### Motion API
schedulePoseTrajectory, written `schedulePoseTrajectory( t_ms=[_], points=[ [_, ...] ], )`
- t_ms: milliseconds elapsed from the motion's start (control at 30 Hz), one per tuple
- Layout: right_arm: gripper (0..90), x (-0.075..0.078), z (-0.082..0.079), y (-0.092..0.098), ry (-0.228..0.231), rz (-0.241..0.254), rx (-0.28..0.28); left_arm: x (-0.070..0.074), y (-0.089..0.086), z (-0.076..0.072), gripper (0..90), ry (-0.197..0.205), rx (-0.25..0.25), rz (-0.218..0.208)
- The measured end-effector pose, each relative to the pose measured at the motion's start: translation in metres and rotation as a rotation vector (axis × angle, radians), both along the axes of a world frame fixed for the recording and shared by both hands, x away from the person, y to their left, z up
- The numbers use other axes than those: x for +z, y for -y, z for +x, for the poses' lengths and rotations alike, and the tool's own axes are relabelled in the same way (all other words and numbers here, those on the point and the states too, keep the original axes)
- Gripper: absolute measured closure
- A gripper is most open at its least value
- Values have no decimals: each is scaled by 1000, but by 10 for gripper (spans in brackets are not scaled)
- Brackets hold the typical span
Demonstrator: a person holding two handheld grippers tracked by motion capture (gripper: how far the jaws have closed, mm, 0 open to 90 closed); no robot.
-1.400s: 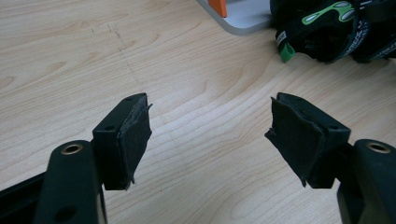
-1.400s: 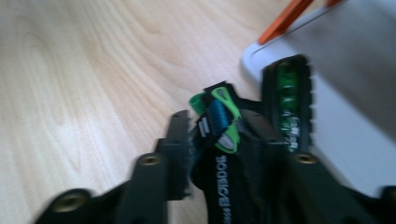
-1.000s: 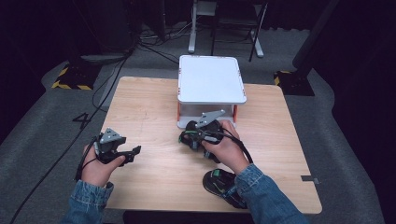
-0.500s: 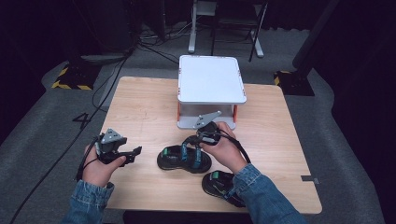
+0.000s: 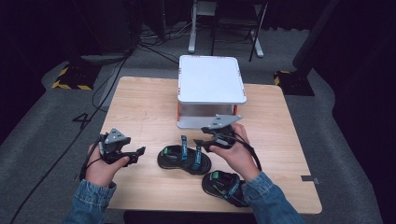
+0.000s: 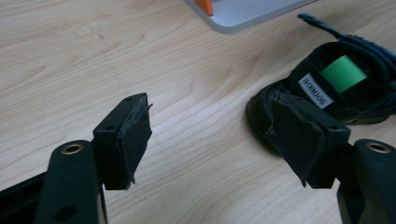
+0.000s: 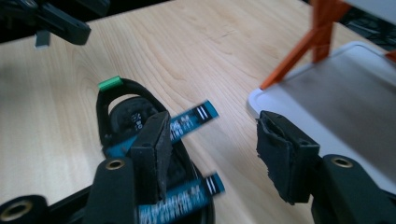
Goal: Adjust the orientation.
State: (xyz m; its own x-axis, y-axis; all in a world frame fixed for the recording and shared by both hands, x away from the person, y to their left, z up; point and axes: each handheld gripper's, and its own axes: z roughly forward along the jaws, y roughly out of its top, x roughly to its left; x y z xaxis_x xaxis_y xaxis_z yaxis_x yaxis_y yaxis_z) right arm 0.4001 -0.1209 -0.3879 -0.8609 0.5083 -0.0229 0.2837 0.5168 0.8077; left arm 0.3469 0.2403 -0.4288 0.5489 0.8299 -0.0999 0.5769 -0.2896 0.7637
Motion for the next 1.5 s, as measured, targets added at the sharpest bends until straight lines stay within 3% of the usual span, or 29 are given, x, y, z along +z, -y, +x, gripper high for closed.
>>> schedulePoseTrajectory(
  t_ms=[33, 67, 100, 133, 167, 200, 367, 433, 567, 633, 667, 733, 800, 833, 867, 933, 967, 1000, 1067, 1233, 1300, 1333, 1367, 1400, 1467, 1500],
  points=[
    [437, 1, -4, 11, -6, 14, -23, 0, 3, 1, 289, -2, -15, -2],
    [429, 0, -11, 33, -35, 49, -87, 1, 7, 1, 287, -6, -28, -10],
    [431, -2, -14, 43, -53, 66, -119, 3, 16, 2, 287, -8, -65, -28],
    [431, -2, -14, 43, -53, 66, -119, 3, 16, 2, 288, -8, -65, -28],
    [428, -4, -16, 51, -71, 67, -155, 4, 21, 2, 288, -11, -85, -39],
    [420, -4, -19, 63, -73, 21, -180, 8, 31, 3, 288, 7, -115, -33],
    [420, -5, -29, 88, -92, 39, -211, 9, 48, 3, 286, 20, -170, -14],
    [420, -5, -30, 94, -100, 56, -221, 5, 58, 5, 286, 17, -215, 5],
    [420, -5, -31, 97, -110, 77, -214, 0, 67, 7, 288, 16, -242, 15],
    [420, -6, -31, 98, -112, 82, -205, -3, 70, 9, 404, 28, -253, 13],
    [421, -6, -31, 100, -115, 88, -208, -5, 69, 11, 522, 53, -228, -31],
    [422, -6, -31, 101, -115, 91, -207, -6, 68, 12, 623, 43, -235, -36],
    [421, -6, -32, 102, -120, 99, -209, -10, 71, 14, 596, 20, -265, -21],
    [422, -5, -31, 103, -118, 105, -208, -15, 75, 14, 578, 30, -280, 48],
    [422, -5, -31, 103, -118, 108, -210, -16, 77, 13, 595, 29, -276, 57],
    [421, -5, -31, 103, -116, 107, -210, -15, 76, 14, 620, 31, -270, 62],
    [422, -5, -31, 102, -114, 108, -208, -11, 72, 13, 752, 33, -256, 61],
    [422, -5, -31, 102, -114, 108, -208, -11, 72, 13, 775, 33, -256, 61],
    [422, -5, -31, 101, -115, 108, -209, -7, 69, 11, 795, 16, -263, 46],
    [421, -5, -30, 102, -115, 108, -208, 5, 70, -1, 835, 12, -290, 61],
    [421, -5, -29, 101, -114, 113, -207, 11, 72, -8, 831, -3, -319, 64],
    [421, -4, -28, 99, -113, 111, -198, 16, 76, -16, 825, -15, -359, 82],
    [421, -4, -28, 99, -113, 111, -198, 16, 76, -16, 821, -15, -359, 82],
    [420, -4, -26, 96, -112, 111, -191, 20, 81, -24, 815, -28, -419, 112],
    [420, -4, -25, 93, -114, 112, -181, 23, 87, -33, 810, -35, -502, 127],
    [420, -4, -25, 93, -114, 112, -181, 23, 87, -33, 814, -35, -502, 127]
  ],
)
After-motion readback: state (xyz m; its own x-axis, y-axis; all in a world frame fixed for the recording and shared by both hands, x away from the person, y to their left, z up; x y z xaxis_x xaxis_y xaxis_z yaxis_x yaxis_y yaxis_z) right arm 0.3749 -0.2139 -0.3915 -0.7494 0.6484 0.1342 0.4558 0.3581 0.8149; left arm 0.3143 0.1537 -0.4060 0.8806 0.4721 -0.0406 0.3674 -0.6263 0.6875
